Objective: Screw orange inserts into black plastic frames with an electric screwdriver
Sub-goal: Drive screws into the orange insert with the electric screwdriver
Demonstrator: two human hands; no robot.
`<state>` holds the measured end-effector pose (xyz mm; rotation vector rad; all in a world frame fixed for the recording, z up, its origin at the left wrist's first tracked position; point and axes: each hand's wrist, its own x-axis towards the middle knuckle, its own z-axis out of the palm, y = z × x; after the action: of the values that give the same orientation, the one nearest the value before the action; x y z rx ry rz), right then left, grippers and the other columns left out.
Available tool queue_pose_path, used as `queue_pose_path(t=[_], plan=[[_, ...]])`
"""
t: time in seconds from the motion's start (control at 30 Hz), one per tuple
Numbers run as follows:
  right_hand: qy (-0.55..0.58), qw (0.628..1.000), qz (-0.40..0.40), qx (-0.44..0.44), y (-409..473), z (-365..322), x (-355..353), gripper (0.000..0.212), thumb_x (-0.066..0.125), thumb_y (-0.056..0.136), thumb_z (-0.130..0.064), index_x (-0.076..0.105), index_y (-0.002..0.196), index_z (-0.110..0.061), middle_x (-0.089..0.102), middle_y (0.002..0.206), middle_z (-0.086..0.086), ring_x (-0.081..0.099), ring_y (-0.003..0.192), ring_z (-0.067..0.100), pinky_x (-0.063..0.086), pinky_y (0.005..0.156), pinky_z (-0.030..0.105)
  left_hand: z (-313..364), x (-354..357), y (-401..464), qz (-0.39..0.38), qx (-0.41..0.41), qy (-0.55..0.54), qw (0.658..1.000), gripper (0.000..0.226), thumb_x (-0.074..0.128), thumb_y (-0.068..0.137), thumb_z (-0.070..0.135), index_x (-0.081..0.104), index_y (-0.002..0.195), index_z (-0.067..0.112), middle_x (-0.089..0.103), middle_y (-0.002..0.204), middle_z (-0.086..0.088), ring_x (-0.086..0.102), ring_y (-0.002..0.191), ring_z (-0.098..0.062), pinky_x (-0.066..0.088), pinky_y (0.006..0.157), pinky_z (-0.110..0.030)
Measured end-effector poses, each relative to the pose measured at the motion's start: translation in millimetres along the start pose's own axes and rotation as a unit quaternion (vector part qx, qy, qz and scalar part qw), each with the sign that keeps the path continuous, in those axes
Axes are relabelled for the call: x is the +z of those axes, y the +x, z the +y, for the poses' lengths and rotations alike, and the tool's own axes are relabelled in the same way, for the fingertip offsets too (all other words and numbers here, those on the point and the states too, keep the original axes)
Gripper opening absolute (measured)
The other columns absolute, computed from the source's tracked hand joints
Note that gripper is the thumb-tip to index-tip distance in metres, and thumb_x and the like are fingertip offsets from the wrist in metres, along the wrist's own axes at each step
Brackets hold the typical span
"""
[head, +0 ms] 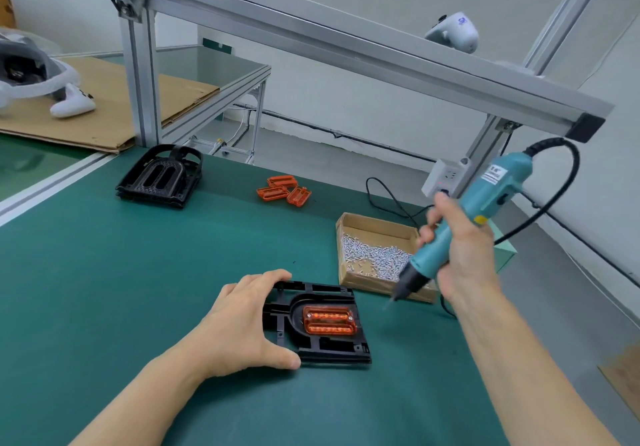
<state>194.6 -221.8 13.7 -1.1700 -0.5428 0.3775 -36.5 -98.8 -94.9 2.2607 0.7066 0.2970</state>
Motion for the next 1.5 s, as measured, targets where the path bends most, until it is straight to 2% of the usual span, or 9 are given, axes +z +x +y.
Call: queue_pose_path(t=[0.1, 0.23, 0.37, 0.57, 0.77, 0.9, 1.07, 1.27, 1.5], plan=[[-0.071, 0.989, 0.12, 0.051, 11, -11, -41, 0.026, 0.071, 0.086, -0.036, 0.052, 0.082, -0.02, 0.051, 0.063, -0.001, 0.046, 0.038, 0.01, 0.043, 0.041, 0.02, -1, 1, 1, 0.002, 0.003, 0.0, 1.0, 0.108, 0.072, 0.042, 0.065, 0.02, 0.135, 0.052, 0.031, 0.126, 0.027, 0.025, 0.119, -0.008, 0.033, 0.095, -0.025], [-0.225, 0.949, 0.16, 0.151, 15, -12, -93, 0.037, 0.066, 0.085, -0.052, 0.051, 0.089, -0.019, 0.053, 0.068, 0.003, 0.052, 0.044, 0.014, 0.048, 0.044, 0.025, -2, 1, 0, 0.006, 0.009, 0.008, 1.0, 0.107, 0.071, 0.042, 0.066, 0.02, 0.134, 0.052, 0.03, 0.126, 0.027, 0.024, 0.118, -0.008, 0.032, 0.096, -0.025], [-0.375, 0.888, 0.122, 0.235, 7, 4, -129, 0.046, 0.062, 0.087, -0.054, 0.051, 0.099, -0.01, 0.054, 0.083, 0.012, 0.057, 0.059, 0.023, 0.051, 0.054, 0.033, -2, 2, 1, 0.009, 0.015, 0.009, 1.0, 0.107, 0.071, 0.041, 0.066, 0.021, 0.135, 0.052, 0.031, 0.126, 0.026, 0.025, 0.119, -0.008, 0.033, 0.098, -0.026], [-0.586, 0.775, 0.069, 0.226, 3, 21, -133, 0.059, 0.057, 0.089, -0.058, 0.048, 0.106, -0.002, 0.06, 0.086, 0.016, 0.061, 0.075, 0.032, 0.055, 0.071, 0.042, -3, 3, 1, 0.018, 0.02, 0.005, 1.0, 0.106, 0.072, 0.042, 0.065, 0.022, 0.135, 0.051, 0.032, 0.124, 0.028, 0.025, 0.118, -0.007, 0.033, 0.096, -0.024], [-0.752, 0.619, -0.019, 0.226, -6, 27, -127, 0.058, 0.042, 0.091, -0.068, 0.043, 0.102, -0.011, 0.052, 0.084, 0.001, 0.057, 0.08, 0.021, 0.043, 0.065, 0.031, -6, 4, 1, 0.025, 0.023, 0.004, 0.999, 0.108, 0.073, 0.04, 0.066, 0.022, 0.134, 0.052, 0.032, 0.123, 0.03, 0.026, 0.117, -0.006, 0.033, 0.095, -0.024], [-0.781, 0.583, -0.009, 0.223, -10, 36, -124, 0.062, 0.042, 0.09, -0.069, 0.043, 0.112, -0.011, 0.055, 0.095, 0.002, 0.056, 0.086, 0.023, 0.04, 0.065, 0.03, -6, 4, 1, 0.022, 0.023, 0.006, 0.999, 0.108, 0.074, 0.04, 0.066, 0.022, 0.134, 0.052, 0.031, 0.122, 0.03, 0.026, 0.118, -0.006, 0.033, 0.095, -0.024], [-0.847, 0.494, 0.015, 0.194, -6, 45, -117, 0.069, 0.037, 0.086, -0.076, 0.043, 0.117, -0.014, 0.055, 0.096, 0.0, 0.053, 0.084, 0.022, 0.039, 0.065, 0.029, -6, 4, 2, 0.024, 0.025, 0.009, 0.999, 0.108, 0.074, 0.04, 0.066, 0.022, 0.134, 0.053, 0.031, 0.121, 0.031, 0.027, 0.117, -0.006, 0.032, 0.093, -0.023], [-0.86, 0.486, 0.033, 0.154, -2, 55, -125, 0.077, 0.031, 0.08, -0.084, 0.05, 0.115, -0.018, 0.051, 0.09, -0.001, 0.049, 0.078, 0.02, 0.03, 0.052, 0.029, -7, 5, 2, 0.026, 0.028, 0.009, 0.999, 0.108, 0.074, 0.04, 0.066, 0.023, 0.134, 0.052, 0.032, 0.122, 0.029, 0.028, 0.118, -0.007, 0.033, 0.095, -0.024], [-0.87, 0.48, 0.036, 0.106, -8, 56, -116, 0.079, 0.032, 0.084, -0.08, 0.044, 0.13, -0.017, 0.053, 0.125, 0.006, 0.054, 0.113, 0.024, 0.043, 0.08, 0.035, -7, 3, 2, 0.021, 0.028, 0.002, 0.999, 0.109, 0.076, 0.04, 0.064, 0.024, 0.136, 0.05, 0.034, 0.124, 0.025, 0.029, 0.12, -0.009, 0.034, 0.098, -0.027]])
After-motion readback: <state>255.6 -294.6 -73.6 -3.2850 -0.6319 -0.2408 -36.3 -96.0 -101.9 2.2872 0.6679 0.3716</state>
